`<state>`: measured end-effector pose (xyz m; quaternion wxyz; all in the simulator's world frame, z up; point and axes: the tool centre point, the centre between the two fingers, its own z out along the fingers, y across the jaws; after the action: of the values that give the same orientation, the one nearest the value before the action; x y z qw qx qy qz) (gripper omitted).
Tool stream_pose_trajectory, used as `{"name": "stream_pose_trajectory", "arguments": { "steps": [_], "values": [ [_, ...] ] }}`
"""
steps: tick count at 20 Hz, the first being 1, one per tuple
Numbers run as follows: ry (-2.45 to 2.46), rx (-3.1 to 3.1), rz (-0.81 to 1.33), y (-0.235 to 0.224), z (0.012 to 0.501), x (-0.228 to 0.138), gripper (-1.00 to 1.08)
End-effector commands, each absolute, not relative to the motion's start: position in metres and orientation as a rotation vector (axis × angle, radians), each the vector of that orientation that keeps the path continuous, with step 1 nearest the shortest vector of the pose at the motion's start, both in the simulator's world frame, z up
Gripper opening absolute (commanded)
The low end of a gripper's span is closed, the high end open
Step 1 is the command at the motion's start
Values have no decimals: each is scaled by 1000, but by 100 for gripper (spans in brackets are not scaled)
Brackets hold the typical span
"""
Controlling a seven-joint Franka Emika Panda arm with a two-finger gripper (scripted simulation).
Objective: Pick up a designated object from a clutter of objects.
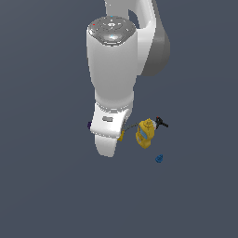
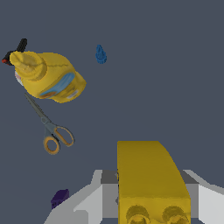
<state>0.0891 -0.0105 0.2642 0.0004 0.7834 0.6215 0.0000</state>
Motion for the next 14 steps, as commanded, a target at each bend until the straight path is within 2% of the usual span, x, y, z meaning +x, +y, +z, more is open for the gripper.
{"name": "stream_pose_trajectory", "arguments": {
  "steps": [1, 7, 14],
  "values": [
    [1953, 2461, 0, -11, 290, 84, -100],
    [1953, 2461, 0, -13, 335, 78, -100],
    [1951, 2462, 0, -15, 358, 75, -100]
  ]
}}
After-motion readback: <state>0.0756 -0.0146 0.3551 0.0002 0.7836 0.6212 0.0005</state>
